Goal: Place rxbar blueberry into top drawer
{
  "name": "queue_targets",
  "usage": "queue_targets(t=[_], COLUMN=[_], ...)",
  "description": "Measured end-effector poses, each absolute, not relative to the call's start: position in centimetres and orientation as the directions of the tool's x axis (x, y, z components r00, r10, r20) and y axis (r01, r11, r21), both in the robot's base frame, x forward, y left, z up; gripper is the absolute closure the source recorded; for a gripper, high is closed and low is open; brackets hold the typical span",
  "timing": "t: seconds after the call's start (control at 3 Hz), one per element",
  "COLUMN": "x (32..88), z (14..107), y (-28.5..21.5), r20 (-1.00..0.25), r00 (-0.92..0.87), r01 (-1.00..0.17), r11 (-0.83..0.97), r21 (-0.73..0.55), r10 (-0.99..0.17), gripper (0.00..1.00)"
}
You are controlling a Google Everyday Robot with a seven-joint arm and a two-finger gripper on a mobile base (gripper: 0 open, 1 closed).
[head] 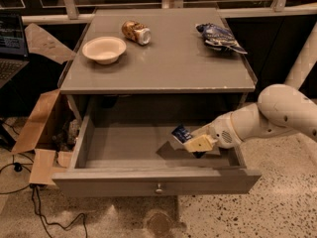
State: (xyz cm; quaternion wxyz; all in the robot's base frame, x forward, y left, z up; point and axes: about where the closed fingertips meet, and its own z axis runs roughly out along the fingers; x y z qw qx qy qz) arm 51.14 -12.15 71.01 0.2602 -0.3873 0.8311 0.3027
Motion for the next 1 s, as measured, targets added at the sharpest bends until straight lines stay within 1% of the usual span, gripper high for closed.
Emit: queue_targets(t=[0.67, 1.0], x=[55.4, 55.7], z=[65.0, 64.7], y=[-13.1, -13.0], r20=[-0.609, -0.608], r00=[-0.608, -0.610], r01=[-0.784, -0.783], r11=[0.503, 0.501], r21=[0.364, 0.368], r10=[-0.509, -0.508], gripper=[1.00, 0.82])
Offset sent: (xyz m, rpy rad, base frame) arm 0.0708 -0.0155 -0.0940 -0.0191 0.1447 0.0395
